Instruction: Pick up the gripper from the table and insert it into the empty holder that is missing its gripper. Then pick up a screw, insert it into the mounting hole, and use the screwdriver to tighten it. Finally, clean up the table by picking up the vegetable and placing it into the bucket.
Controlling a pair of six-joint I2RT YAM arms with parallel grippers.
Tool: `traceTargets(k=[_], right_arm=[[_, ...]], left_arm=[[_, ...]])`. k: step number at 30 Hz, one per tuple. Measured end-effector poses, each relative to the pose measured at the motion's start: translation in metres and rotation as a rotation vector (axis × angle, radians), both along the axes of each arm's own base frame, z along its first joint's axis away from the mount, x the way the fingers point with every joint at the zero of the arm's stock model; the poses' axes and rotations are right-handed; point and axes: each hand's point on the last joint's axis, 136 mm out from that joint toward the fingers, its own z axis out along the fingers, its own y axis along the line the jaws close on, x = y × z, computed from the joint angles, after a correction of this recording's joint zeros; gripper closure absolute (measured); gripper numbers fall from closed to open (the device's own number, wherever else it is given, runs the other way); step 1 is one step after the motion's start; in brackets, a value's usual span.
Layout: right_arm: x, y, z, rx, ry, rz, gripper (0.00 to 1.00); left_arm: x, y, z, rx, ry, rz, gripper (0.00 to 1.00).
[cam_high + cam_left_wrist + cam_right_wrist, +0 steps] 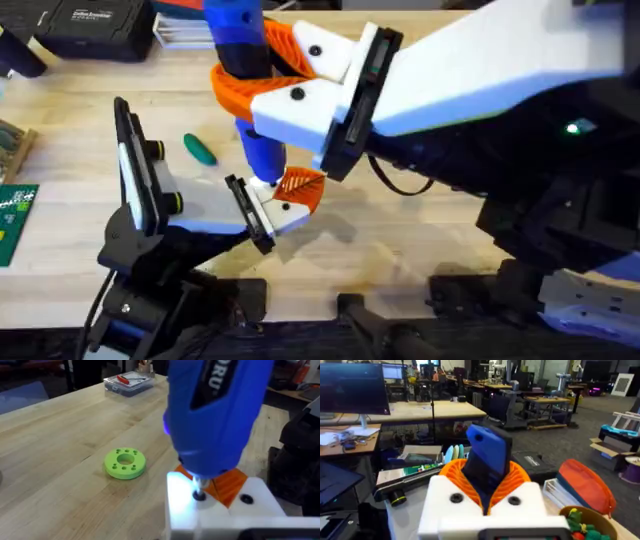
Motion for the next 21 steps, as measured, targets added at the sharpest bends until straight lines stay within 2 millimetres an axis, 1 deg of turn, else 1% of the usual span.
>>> traceTargets(k=[3,7,10,13,16,18,21], right_arm=[[0.001,-0.003,0.005,0.015,-0.01,-0.006,0.973],[0.004,-0.013,0.017,0.045,-0.034,-0.029,0.973],[0.007,-0.017,0.021,0.048,-0.045,-0.041,0.973],[0.007,-0.017,0.021,0.035,-0.067,-0.047,0.973],[0.012,-0.02,0.021,0.021,-0.091,-0.067,0.973],[0.019,-0.023,0.02,-0.001,-0.1,-0.09,0.973],[0.038,-0.033,0.005,-0.099,-0.121,-0.157,0.973]], left_arm=[[0.0,0.0,0.0,0.0,0.0,0.0,0.996],[0.0,0.0,0.0,0.0,0.0,0.0,0.996],[0.0,0.0,0.0,0.0,0.0,0.0,0.996],[0.0,0.0,0.0,0.0,0.0,0.0,0.996],[0.0,0.0,0.0,0.0,0.0,0.0,0.996],[0.0,0.0,0.0,0.0,0.0,0.0,0.996],[0.0,0.0,0.0,0.0,0.0,0.0,0.996]])
